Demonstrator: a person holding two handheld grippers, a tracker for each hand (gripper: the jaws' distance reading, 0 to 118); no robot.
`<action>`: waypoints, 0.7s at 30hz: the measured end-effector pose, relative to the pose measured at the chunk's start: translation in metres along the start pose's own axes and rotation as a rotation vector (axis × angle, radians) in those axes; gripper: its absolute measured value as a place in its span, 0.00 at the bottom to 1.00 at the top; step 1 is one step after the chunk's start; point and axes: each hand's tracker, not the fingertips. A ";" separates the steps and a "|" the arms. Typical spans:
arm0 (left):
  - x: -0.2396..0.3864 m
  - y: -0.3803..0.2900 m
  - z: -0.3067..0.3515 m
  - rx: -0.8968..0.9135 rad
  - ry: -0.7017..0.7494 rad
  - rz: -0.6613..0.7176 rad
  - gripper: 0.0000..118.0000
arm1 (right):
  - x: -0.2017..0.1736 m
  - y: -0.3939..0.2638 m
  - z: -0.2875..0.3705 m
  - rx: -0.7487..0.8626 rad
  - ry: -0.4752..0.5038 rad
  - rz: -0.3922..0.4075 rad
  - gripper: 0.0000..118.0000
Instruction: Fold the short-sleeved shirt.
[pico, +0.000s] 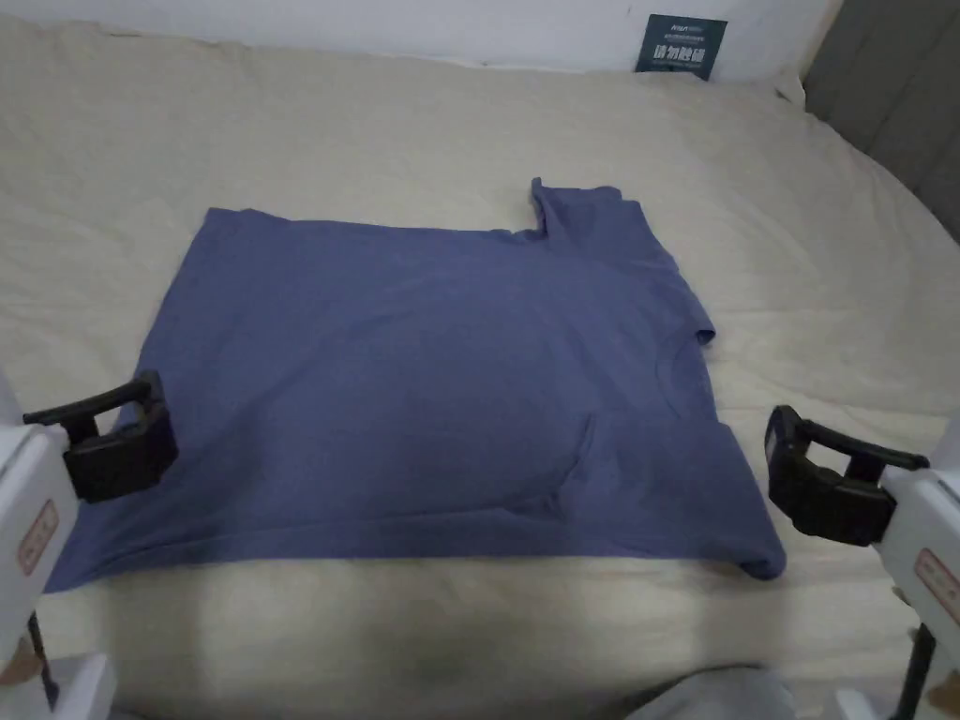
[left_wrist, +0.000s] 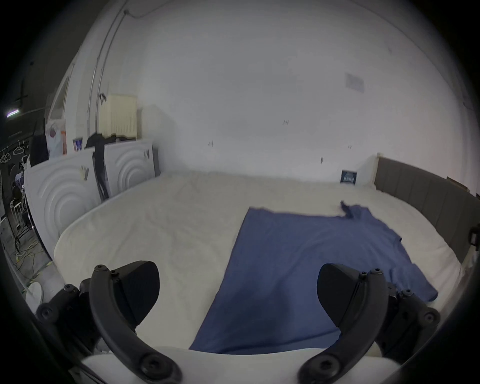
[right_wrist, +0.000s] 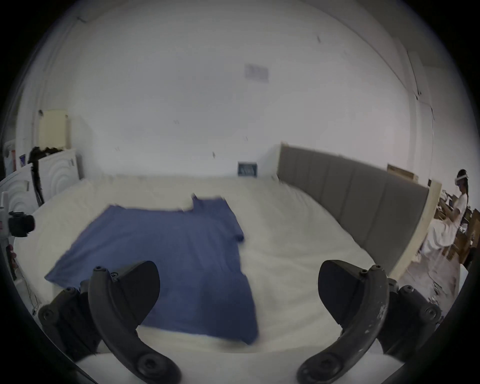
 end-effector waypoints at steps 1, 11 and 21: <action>0.006 0.001 0.001 0.028 -0.011 -0.010 1.00 | -0.007 0.003 0.002 0.036 0.003 -0.004 1.00; 0.049 0.015 0.016 0.171 -0.094 -0.084 1.00 | -0.036 0.008 -0.006 0.104 0.052 -0.003 1.00; 0.034 0.011 0.010 0.112 -0.083 -0.077 1.00 | -0.032 0.011 -0.006 0.112 0.067 -0.028 1.00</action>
